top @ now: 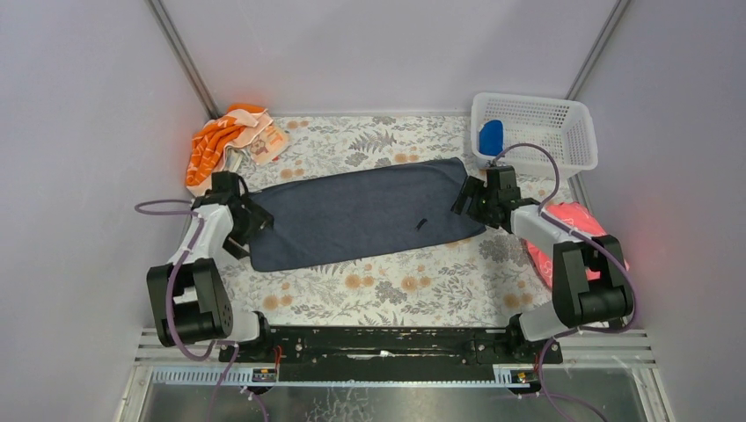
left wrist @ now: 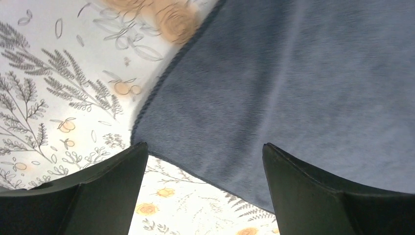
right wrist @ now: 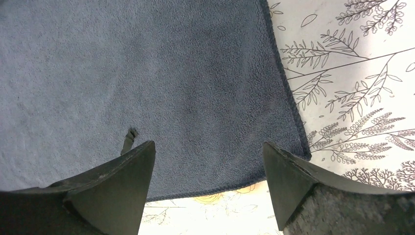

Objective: Roll the towels
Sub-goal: Flatten out the towel at the center of the board.

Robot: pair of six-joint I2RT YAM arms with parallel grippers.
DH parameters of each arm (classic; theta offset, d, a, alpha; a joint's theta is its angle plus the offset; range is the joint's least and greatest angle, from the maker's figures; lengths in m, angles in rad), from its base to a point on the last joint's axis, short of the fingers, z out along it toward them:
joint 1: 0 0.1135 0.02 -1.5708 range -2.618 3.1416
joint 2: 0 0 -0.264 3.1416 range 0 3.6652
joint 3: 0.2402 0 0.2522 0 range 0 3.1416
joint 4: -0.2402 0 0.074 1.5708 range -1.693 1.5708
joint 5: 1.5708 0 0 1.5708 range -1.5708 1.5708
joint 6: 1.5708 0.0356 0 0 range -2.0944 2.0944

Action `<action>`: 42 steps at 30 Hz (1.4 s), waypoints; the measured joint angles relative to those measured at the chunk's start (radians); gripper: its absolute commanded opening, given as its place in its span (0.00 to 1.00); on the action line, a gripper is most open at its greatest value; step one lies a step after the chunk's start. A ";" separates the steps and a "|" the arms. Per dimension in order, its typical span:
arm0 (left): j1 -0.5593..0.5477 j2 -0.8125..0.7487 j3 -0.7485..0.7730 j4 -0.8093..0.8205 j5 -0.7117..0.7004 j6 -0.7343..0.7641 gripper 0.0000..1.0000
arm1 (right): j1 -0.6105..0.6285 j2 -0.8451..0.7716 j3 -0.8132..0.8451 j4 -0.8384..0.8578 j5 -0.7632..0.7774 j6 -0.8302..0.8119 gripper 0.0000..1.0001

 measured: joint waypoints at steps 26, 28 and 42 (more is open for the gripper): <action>-0.066 0.109 -0.080 0.019 -0.013 -0.055 0.87 | -0.020 0.054 -0.027 -0.026 0.039 0.018 0.89; -0.066 0.109 -0.080 0.019 -0.016 -0.061 0.87 | -0.029 0.039 -0.037 -0.040 0.056 0.015 0.89; -0.048 0.074 -0.105 0.013 -0.053 -0.067 0.87 | -0.066 -0.067 -0.103 -0.164 0.150 -0.024 0.89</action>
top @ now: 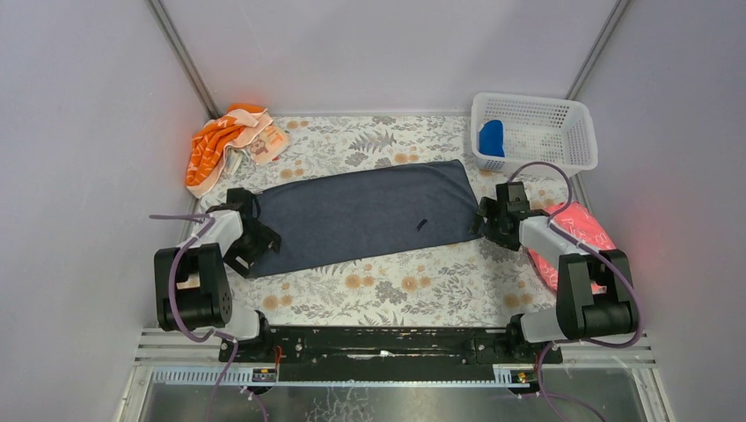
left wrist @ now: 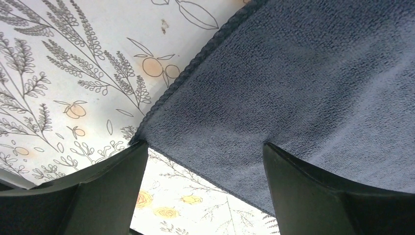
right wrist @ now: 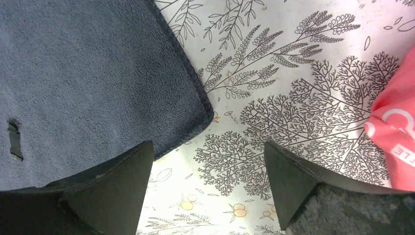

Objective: Roll the towels
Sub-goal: Flatten out the towel at the center of the board.

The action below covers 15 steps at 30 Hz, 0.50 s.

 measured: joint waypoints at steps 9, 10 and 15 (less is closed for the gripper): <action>-0.012 -0.067 0.097 -0.058 -0.021 0.014 0.87 | 0.002 -0.025 0.082 -0.009 -0.148 -0.040 0.87; -0.020 -0.069 0.123 -0.061 -0.024 0.016 0.87 | 0.002 -0.022 0.093 -0.002 -0.164 -0.039 0.87; -0.067 -0.032 0.214 -0.052 -0.024 0.019 0.87 | 0.009 0.053 0.156 0.041 -0.237 -0.025 0.87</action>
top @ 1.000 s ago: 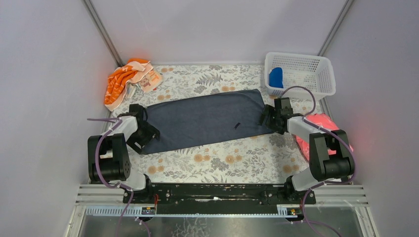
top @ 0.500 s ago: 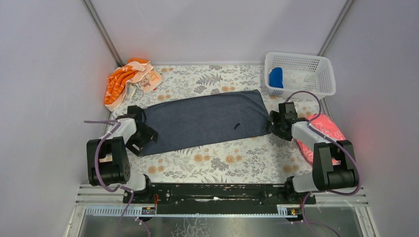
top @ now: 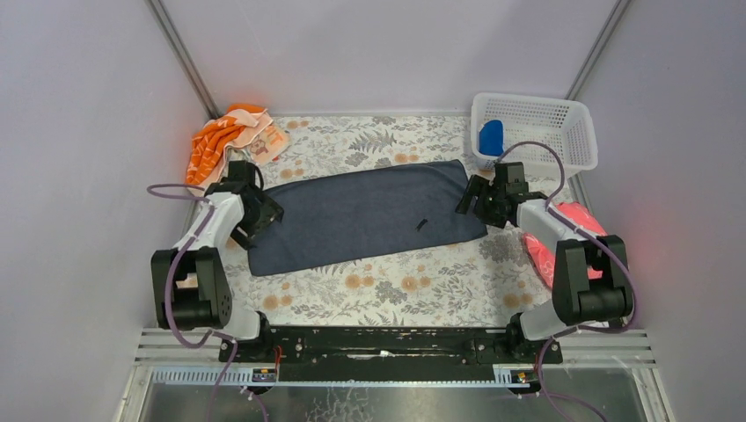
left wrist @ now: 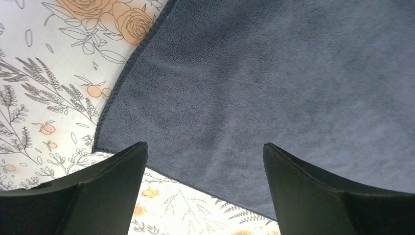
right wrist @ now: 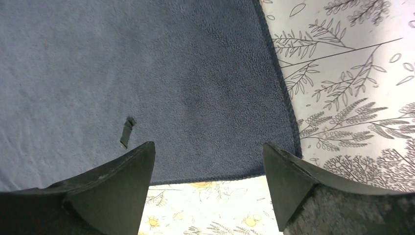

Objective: Roll the towels
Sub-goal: Flatten out the towel at the center of the board.

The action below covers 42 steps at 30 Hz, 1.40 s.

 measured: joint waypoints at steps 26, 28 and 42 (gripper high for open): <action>0.044 0.024 -0.209 0.020 0.061 -0.024 0.90 | -0.174 -0.112 -0.182 -0.153 0.037 0.052 0.99; 0.045 -0.002 -0.217 0.004 0.074 -0.032 0.90 | -0.185 -0.138 -0.195 -0.193 0.053 0.051 0.99; 0.047 -0.048 0.063 -0.103 -0.001 0.035 0.90 | -0.196 -0.232 -0.102 -0.334 0.051 -0.009 0.99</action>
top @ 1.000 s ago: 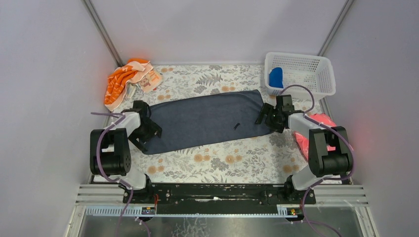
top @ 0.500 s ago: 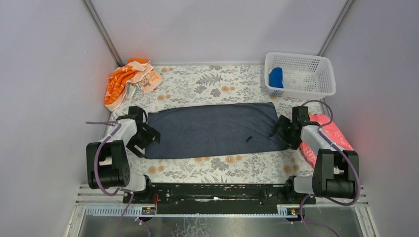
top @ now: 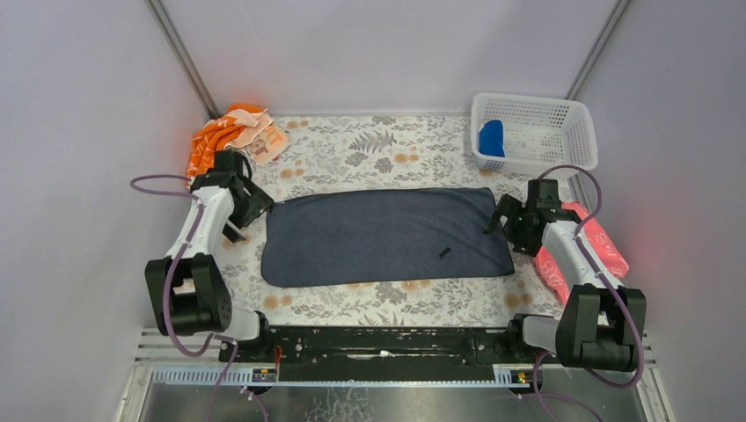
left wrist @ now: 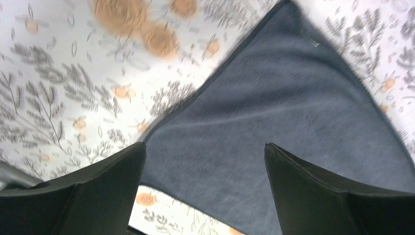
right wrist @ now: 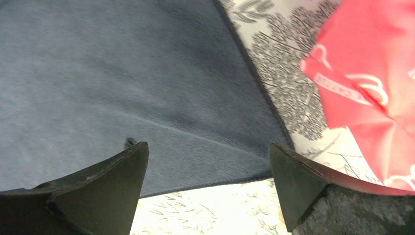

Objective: Roll the towels
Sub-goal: Flatten out the towel at the center of the board.

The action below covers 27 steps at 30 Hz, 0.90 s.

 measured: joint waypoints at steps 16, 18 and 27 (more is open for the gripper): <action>0.000 0.458 0.343 0.050 -0.005 0.071 0.49 | 0.000 0.024 0.010 0.116 -0.142 -0.041 0.98; 0.000 0.501 0.374 0.056 0.001 0.052 0.45 | 0.000 0.029 0.010 0.119 -0.149 -0.044 0.98; 0.000 0.625 0.468 0.071 0.018 -0.010 0.41 | 0.000 0.042 0.010 0.129 -0.160 -0.059 0.97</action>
